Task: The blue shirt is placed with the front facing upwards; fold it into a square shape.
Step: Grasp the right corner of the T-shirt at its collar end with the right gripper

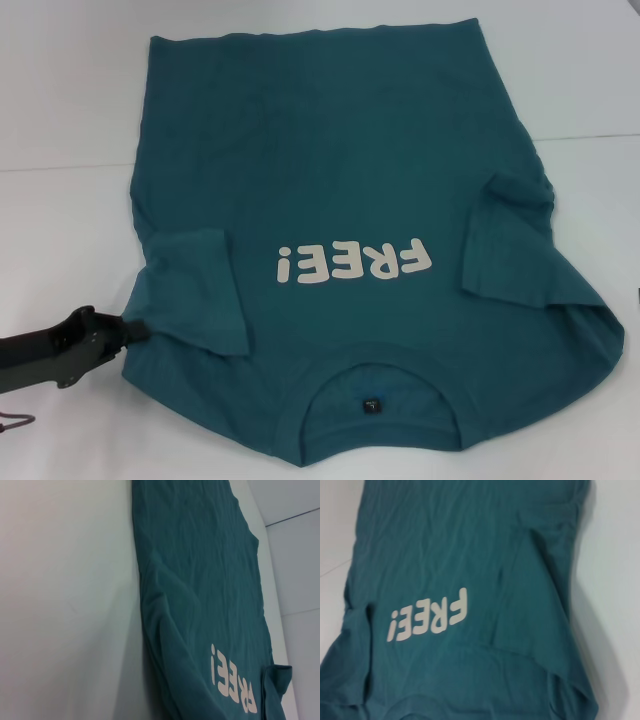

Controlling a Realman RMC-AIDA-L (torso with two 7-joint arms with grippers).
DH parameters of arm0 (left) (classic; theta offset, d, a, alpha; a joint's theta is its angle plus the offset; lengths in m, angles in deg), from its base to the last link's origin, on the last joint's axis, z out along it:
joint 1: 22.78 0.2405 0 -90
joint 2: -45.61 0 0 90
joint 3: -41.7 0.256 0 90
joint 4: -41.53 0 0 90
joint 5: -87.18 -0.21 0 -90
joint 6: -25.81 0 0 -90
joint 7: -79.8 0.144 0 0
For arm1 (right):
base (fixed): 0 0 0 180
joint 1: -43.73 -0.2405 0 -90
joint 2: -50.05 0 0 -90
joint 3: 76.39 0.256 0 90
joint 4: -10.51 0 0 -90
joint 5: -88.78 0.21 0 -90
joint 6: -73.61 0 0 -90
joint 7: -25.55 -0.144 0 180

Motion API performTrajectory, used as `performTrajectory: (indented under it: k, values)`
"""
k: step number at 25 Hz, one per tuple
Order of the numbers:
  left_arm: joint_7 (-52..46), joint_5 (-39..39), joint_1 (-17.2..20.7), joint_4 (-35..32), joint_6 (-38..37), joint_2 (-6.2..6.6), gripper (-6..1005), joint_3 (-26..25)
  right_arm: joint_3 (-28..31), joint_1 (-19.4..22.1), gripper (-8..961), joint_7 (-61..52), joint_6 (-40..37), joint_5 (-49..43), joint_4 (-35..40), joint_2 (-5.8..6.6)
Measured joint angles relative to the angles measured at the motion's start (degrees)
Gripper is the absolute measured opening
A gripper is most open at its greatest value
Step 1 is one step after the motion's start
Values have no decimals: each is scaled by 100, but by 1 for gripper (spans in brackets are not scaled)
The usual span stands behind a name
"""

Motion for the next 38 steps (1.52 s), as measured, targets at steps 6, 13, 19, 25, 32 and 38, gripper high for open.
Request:
performTrajectory:
  k: [6, 13, 19, 25, 32, 38]
  values:
    - [-6, 0, 29, 0, 31, -14, 22, 0, 12, -31, 927, -41, 401, -225, -236, -183]
    - [-5, 2, 34, 0, 35, -18, 22, 0, 36, -42, 927, -30, 877, -301, -419, -320]
    - [-5, 9, 34, 0, 35, -18, 22, 0, 39, -101, 927, -37, 1120, -290, -448, -452]
    - [-5, 17, 48, 0, 34, -18, 21, 0, -13, -219, 927, -40, 1375, -304, -725, -512]
    - [-5, 28, 58, 0, 34, -18, 23, -15, -137, -317, 927, -39, 1600, -318, -867, -569]
    - [-5, 34, 60, 0, 34, -18, 23, -63, -213, -369, 927, -39, 1694, -323, -952, -598]
